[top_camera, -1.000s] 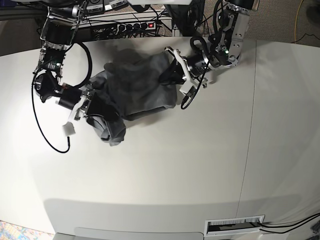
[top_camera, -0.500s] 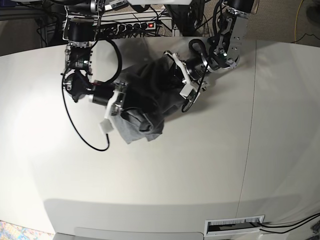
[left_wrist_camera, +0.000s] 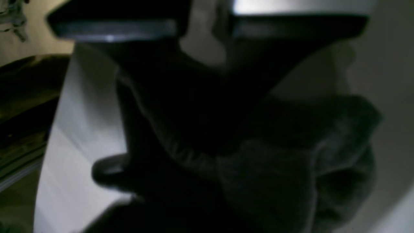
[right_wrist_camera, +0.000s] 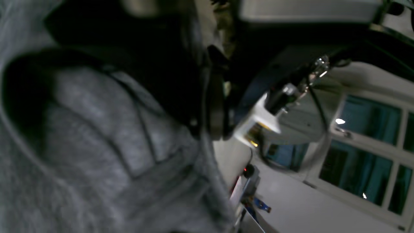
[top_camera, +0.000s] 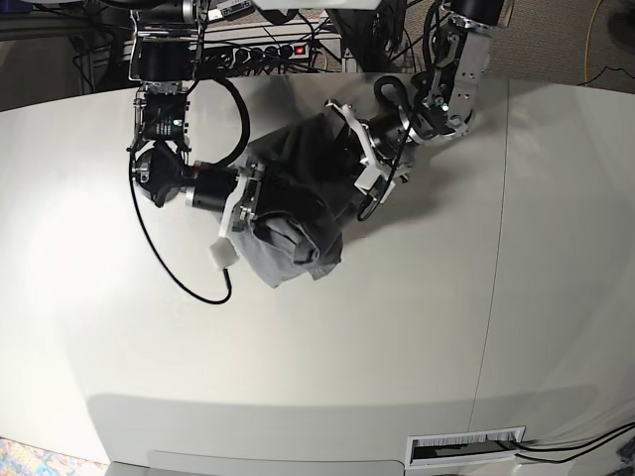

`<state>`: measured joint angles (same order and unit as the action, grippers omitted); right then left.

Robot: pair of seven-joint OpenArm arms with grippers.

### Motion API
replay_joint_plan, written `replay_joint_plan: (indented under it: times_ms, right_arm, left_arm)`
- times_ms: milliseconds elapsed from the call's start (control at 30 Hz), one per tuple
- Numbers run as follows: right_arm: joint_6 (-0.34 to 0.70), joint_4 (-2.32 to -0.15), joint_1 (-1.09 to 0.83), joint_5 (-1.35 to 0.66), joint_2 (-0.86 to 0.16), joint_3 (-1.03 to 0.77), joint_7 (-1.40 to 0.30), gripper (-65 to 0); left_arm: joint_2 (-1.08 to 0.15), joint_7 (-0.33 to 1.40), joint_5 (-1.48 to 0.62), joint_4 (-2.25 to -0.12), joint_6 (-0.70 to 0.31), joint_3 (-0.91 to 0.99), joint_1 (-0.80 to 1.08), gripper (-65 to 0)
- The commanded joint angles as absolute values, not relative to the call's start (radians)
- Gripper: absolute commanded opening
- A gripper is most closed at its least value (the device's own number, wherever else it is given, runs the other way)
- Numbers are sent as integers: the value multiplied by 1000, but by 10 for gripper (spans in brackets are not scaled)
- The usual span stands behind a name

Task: Fold the T-shirt properly
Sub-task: 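Fold the other end with the right gripper toward the left gripper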

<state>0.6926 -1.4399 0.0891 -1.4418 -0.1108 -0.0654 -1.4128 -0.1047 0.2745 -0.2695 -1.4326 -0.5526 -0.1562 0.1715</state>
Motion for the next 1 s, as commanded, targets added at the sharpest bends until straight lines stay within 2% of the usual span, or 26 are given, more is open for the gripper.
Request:
replay_joint_plan:
  times_ms: [0,167,600,867,900,967]
  right_arm:
    - [698,-1485,115,-1484,-114,-67,-1396,-650]
    - [698,-1583,116,-1484,-114,-67,-1396,-650]
    - [698,-1590,44,-1453,-113,-65,-1396,-650]
    - [698,-1590,50,-1307,-113,-67,-1396,-650]
    - [698,-1590,51,-1307,-113,-67,-1396,-646]
    - [698,-1590,53,-1308,-113,-67,-1396,-580]
  left_arm:
    - [-117,403,-131,-1415,-479,-154,184,-650]
    - [-117,402,-60,-1408,-414,-154,188,-650]
    - [-120,407,-65,-1406,-408,-154,186,-650]
    - [-120,568,-110,-1547,-408,-154,187,-650]
    - [-120,589,-109,-1573,-408,-154,188,-650]
    - [-120,643,-109,-1626,-408,-154,189,-650]
